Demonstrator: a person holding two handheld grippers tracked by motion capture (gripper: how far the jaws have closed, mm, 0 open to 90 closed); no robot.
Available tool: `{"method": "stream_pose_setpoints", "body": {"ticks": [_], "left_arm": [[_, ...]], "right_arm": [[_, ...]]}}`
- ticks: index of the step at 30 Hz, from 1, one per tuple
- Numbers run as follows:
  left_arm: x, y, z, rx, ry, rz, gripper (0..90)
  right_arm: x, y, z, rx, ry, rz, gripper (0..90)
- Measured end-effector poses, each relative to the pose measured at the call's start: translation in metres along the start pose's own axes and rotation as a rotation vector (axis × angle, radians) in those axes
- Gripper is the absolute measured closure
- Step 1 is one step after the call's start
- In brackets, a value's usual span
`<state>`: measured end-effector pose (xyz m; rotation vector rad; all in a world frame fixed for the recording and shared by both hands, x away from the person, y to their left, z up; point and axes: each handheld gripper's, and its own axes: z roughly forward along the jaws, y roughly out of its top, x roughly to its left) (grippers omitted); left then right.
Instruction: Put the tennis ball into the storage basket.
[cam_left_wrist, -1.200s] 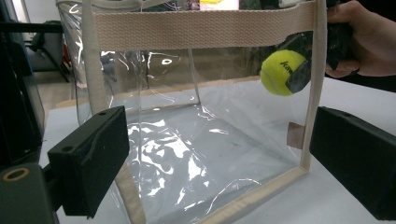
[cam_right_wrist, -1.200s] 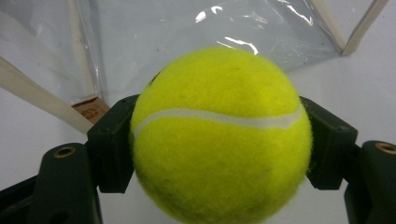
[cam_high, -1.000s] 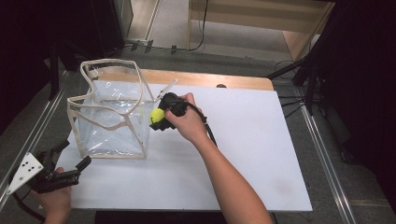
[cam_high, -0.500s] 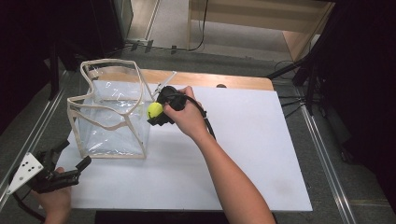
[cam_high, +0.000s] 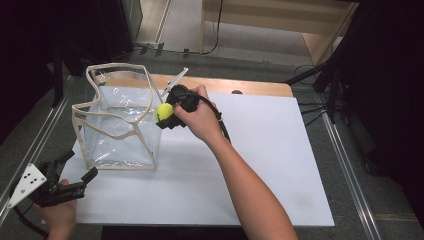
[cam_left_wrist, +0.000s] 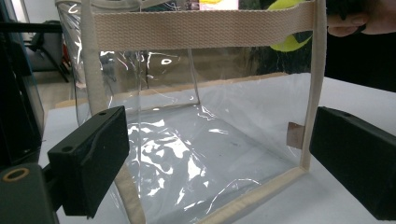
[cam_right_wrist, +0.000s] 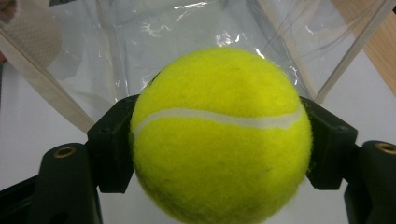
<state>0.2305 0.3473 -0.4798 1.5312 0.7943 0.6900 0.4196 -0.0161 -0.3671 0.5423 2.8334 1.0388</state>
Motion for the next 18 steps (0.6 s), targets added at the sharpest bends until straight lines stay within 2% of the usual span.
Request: {"method": "stream_pose_setpoints", "body": {"ticks": [18], "left_arm": [[0.000, 0.000, 0.000, 0.005, 0.000, 0.004, 5.3]], "right_arm": [[-0.002, 0.021, -0.027, -0.009, -0.014, -0.010, 23.8]]}}
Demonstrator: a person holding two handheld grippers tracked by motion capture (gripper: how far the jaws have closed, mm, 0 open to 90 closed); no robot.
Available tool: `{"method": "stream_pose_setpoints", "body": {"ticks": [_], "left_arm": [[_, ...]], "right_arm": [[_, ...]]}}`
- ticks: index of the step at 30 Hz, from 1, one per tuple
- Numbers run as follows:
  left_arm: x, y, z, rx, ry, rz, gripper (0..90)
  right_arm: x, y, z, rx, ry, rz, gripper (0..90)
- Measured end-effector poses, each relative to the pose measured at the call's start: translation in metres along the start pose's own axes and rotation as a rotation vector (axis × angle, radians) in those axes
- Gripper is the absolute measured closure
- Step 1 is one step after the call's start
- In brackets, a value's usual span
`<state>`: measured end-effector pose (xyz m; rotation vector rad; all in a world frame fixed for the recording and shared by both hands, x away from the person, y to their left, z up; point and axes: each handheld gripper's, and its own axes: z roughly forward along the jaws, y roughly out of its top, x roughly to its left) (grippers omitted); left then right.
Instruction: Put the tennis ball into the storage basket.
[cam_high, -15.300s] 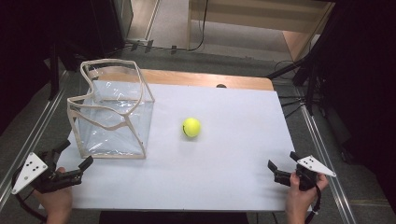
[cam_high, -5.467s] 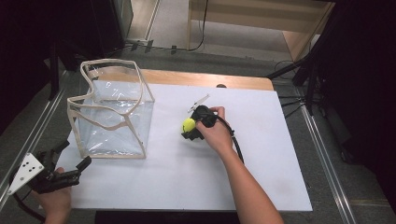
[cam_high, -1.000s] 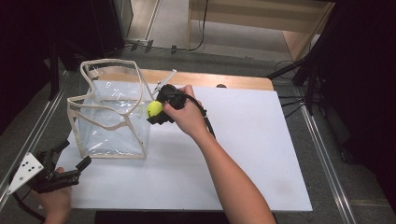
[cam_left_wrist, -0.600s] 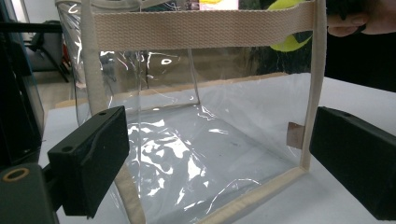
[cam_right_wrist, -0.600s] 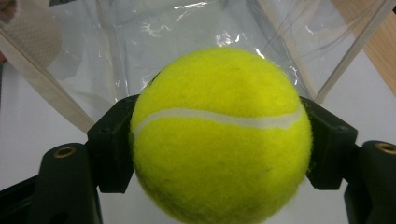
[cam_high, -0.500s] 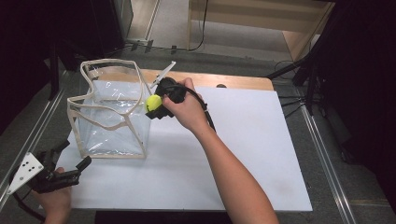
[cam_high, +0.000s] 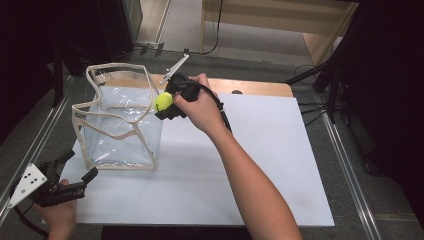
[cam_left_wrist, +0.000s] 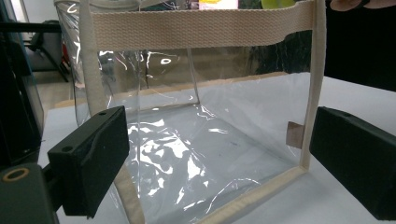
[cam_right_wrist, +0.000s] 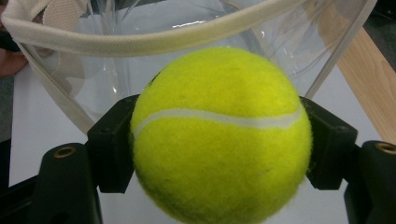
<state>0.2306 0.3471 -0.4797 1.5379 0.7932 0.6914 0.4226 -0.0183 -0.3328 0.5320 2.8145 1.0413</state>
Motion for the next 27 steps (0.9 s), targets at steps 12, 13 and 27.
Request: {"method": "stream_pose_setpoints", "body": {"ticks": [12, 13, 27], "left_arm": [[0.000, 0.000, 0.000, -0.001, -0.001, -0.002, 5.3], [0.000, 0.000, 0.000, -0.001, -0.001, -0.001, 5.3], [0.000, 0.000, 0.000, -0.001, -0.002, -0.002, 5.3]], "right_arm": [[0.000, 0.016, -0.015, 0.008, -0.011, -0.012, 23.8], [0.000, 0.017, -0.016, 0.004, -0.012, -0.020, 23.9], [0.002, 0.031, -0.024, 0.001, -0.016, -0.034, 23.8]]}}
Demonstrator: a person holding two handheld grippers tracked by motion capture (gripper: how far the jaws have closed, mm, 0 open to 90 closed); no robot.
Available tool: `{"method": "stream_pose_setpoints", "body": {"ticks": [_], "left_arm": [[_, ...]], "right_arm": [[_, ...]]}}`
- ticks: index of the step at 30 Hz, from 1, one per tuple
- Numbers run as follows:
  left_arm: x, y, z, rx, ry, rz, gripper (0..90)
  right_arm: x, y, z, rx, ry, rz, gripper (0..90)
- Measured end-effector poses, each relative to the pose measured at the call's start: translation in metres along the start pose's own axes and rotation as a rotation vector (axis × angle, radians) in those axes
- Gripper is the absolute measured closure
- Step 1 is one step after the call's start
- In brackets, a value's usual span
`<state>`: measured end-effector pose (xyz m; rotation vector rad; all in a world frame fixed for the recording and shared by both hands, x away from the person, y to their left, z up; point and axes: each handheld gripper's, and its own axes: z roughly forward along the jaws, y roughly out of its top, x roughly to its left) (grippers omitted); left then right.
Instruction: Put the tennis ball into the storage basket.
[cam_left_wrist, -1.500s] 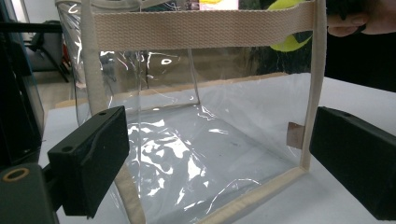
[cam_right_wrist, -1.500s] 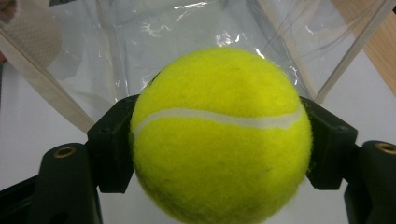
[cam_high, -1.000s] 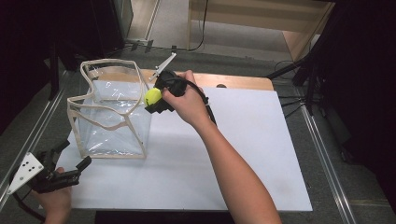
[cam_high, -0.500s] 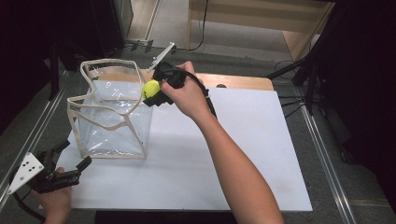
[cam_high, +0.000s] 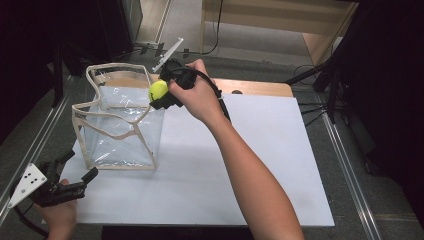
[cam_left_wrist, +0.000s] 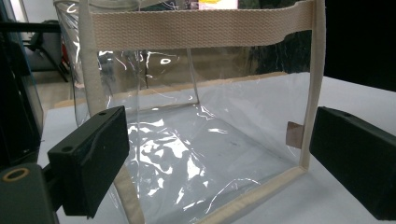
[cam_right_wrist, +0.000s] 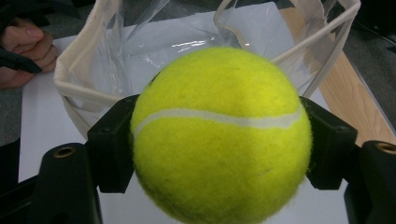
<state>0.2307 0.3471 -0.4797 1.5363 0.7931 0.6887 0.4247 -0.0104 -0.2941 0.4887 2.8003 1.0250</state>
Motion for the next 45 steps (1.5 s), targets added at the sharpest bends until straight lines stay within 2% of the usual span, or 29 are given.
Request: {"method": "stream_pose_setpoints", "body": {"ticks": [21, 39, 40, 45], "left_arm": [[0.001, 0.000, 0.000, -0.003, -0.003, -0.001, 5.3], [0.001, 0.000, -0.001, -0.003, -0.003, 0.001, 5.3], [0.001, 0.000, -0.001, -0.004, -0.003, 0.001, 5.3], [0.001, 0.000, -0.001, -0.005, -0.003, 0.000, 5.3]], "right_arm": [[0.004, 0.022, 0.001, 0.001, -0.001, -0.025, 23.8], [0.010, 0.038, 0.011, -0.004, 0.015, -0.041, 23.8], [0.010, 0.039, 0.012, -0.010, 0.017, -0.056, 23.8], [0.012, 0.042, 0.016, -0.007, 0.022, -0.051, 23.8]]}}
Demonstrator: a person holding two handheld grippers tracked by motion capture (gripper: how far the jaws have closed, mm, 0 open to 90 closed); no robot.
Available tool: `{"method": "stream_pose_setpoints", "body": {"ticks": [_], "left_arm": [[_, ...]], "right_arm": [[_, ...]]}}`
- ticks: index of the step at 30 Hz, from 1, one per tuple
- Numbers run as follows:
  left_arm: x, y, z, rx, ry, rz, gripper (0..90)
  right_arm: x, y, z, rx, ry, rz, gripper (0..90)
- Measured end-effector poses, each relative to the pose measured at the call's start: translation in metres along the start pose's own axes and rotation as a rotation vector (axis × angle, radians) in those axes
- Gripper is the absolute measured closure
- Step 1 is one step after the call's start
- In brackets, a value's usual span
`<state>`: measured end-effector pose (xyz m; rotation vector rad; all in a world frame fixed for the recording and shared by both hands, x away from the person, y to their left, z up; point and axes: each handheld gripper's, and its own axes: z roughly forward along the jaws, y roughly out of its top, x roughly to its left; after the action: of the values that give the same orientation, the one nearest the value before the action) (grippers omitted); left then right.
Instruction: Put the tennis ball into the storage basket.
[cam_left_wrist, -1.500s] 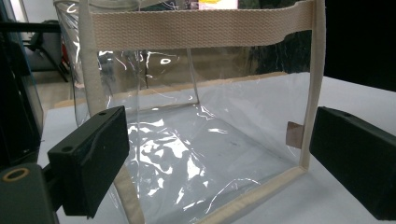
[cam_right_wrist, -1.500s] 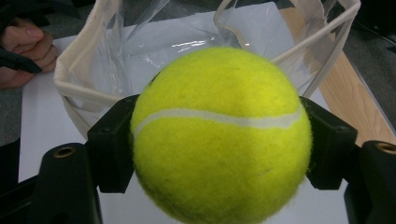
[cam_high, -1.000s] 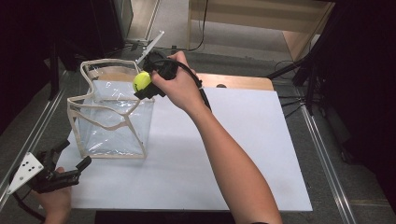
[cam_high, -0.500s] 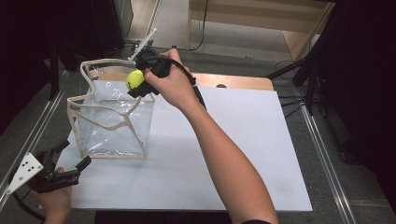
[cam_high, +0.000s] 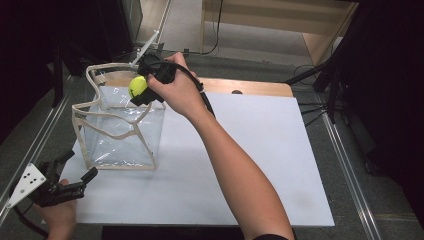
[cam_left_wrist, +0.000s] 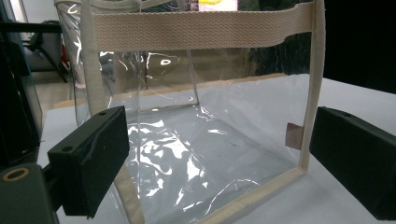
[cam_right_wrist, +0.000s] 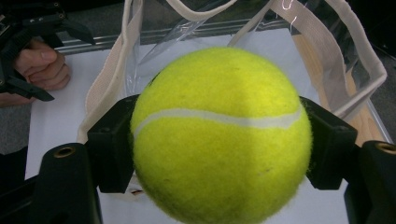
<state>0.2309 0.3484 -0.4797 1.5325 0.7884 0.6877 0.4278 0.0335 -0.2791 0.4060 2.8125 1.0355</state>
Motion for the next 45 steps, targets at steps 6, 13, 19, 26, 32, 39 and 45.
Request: {"method": "stream_pose_setpoints", "body": {"ticks": [6, 13, 19, 26, 32, 39, 45], "left_arm": [[0.000, 0.000, 0.000, 0.000, 0.000, 0.000, 5.3], [0.000, 0.000, 0.000, -0.001, -0.001, 0.000, 5.3], [0.000, 0.000, 0.000, -0.003, -0.001, -0.003, 5.3], [0.000, 0.000, 0.000, -0.002, -0.001, -0.002, 5.3], [0.000, 0.000, 0.000, -0.004, -0.001, -0.003, 5.3], [0.000, 0.000, 0.000, -0.002, -0.001, -0.001, 5.3], [0.000, 0.000, 0.000, -0.003, -0.001, -0.003, 5.3]], "right_arm": [[0.001, 0.003, 0.006, 0.002, 0.008, -0.011, 23.8], [0.003, 0.006, 0.012, 0.006, 0.015, -0.019, 23.8], [0.003, 0.007, 0.018, 0.013, 0.017, -0.023, 23.8], [0.004, 0.007, 0.023, 0.023, 0.022, -0.026, 23.8], [0.004, 0.005, 0.026, 0.031, 0.020, -0.029, 23.7], [0.004, 0.002, 0.028, 0.044, 0.032, -0.033, 23.4], [0.005, -0.001, 0.032, 0.065, 0.026, -0.047, 23.3]]}}
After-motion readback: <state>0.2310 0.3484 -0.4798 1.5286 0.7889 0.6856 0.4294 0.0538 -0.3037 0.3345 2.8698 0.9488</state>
